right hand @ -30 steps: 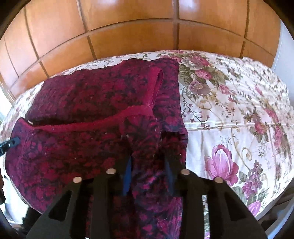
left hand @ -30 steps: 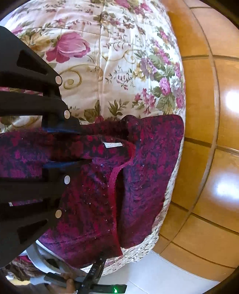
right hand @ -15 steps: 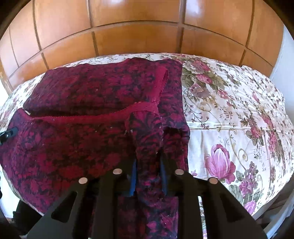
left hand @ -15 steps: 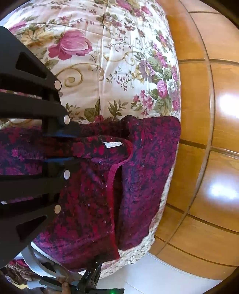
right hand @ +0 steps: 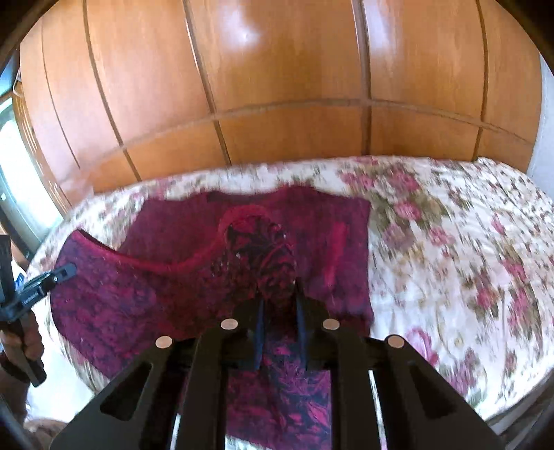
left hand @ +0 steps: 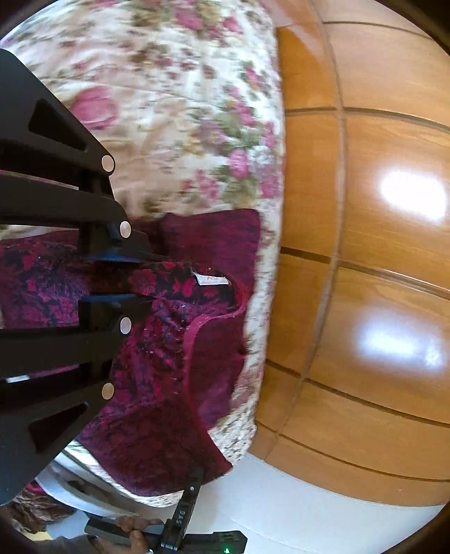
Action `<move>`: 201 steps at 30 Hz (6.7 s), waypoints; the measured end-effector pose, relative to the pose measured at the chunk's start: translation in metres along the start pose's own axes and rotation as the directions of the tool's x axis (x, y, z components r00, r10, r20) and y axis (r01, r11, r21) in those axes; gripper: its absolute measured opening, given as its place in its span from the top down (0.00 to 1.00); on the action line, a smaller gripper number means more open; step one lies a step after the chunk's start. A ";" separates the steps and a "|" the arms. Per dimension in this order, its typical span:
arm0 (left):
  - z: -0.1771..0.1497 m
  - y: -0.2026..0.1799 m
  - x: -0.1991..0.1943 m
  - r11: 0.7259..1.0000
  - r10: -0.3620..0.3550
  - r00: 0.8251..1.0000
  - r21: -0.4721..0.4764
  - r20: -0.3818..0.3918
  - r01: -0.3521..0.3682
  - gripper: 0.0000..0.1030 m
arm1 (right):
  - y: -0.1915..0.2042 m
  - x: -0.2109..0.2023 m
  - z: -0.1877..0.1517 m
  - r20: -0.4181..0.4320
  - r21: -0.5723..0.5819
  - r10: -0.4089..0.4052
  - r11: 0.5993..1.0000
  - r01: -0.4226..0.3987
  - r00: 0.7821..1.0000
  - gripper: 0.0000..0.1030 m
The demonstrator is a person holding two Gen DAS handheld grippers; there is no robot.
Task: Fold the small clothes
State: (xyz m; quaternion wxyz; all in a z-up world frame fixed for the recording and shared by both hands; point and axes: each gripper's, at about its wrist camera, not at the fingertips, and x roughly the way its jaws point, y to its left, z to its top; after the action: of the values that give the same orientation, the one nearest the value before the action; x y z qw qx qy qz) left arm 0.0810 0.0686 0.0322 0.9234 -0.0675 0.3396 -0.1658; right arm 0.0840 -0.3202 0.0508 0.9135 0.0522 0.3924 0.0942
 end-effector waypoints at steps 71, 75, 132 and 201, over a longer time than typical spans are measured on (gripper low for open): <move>0.100 0.013 0.034 0.995 0.091 0.981 -0.052 0.173 -0.084 0.86 | -0.020 0.019 0.092 0.162 0.006 -0.098 0.995 0.099 0.982 0.87; 0.118 0.017 0.082 0.989 0.142 0.983 -0.050 0.119 -0.137 0.86 | -0.040 0.070 0.105 0.088 0.062 -0.132 0.990 0.127 0.987 0.87; -0.103 0.047 -0.011 0.905 -0.213 0.952 -0.412 -0.219 0.107 0.84 | -0.076 -0.015 -0.130 -0.220 0.379 0.246 0.913 -0.149 0.944 0.75; 0.029 0.039 0.065 0.968 0.244 0.960 -0.020 -0.139 -0.249 0.68 | -0.014 0.084 -0.031 -0.102 0.102 -0.163 0.980 0.173 0.981 0.12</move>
State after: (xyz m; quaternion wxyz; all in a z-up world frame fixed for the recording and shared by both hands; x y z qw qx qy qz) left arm 0.1566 0.0821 0.0056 0.9102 -0.0306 0.4103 -0.0473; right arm 0.1194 -0.3150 -0.0320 0.8945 0.0649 0.4423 -0.0030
